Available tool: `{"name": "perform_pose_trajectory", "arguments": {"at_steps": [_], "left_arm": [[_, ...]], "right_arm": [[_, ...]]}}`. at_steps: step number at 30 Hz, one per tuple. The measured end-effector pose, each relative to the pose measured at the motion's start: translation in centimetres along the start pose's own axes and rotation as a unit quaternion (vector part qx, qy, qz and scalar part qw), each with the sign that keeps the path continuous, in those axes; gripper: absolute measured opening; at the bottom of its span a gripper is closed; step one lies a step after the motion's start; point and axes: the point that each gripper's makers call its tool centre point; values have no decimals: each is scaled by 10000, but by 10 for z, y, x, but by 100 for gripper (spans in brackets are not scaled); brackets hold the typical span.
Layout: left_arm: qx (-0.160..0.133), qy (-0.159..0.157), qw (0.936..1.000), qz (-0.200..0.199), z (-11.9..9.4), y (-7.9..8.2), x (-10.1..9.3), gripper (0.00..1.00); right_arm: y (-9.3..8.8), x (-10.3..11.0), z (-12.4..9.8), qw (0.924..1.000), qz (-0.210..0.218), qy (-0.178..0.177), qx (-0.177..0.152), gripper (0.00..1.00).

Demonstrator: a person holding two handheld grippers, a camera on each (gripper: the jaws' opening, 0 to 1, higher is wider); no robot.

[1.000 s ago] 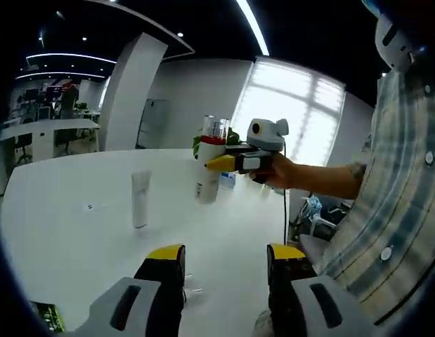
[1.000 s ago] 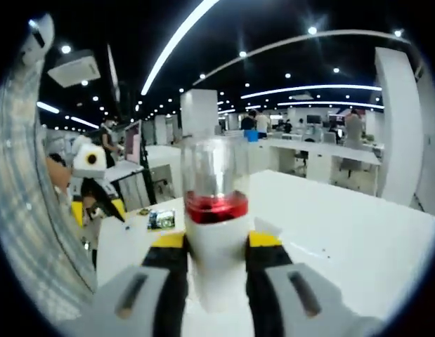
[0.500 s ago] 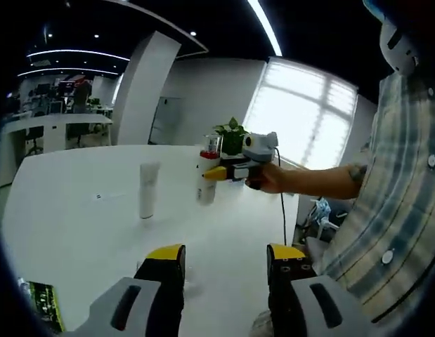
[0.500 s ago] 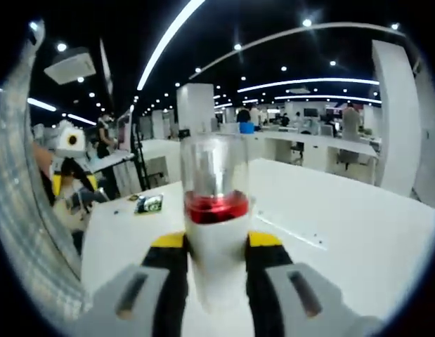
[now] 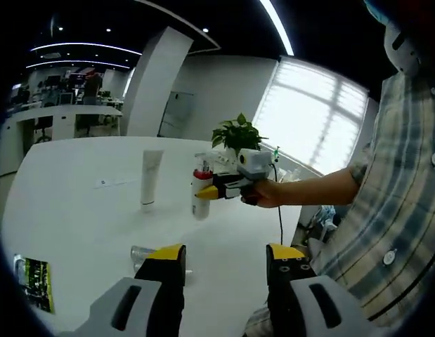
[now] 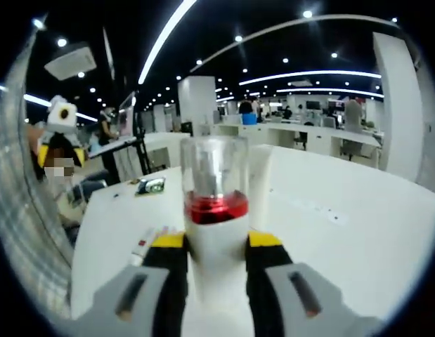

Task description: Arrange the skincare products in the storage area until every visible bottle or jar stands upright without overlapping.

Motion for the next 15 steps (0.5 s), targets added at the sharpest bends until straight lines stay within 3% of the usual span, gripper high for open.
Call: {"name": "perform_pose_trajectory", "arguments": {"at_steps": [15], "left_arm": [[24, 50, 9999, -158, 5, -1, 1, 46]], "right_arm": [[-37, 21, 7, 9995, 36, 296, 47, 28]]}}
Point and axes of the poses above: the point that each gripper's makers call its tool centre point, and the gripper's own axes: z roughly forward along the fingers, x roughly to its left, y roughly out of its top, and after that the axes turned 7 degrees about -x, right-handed
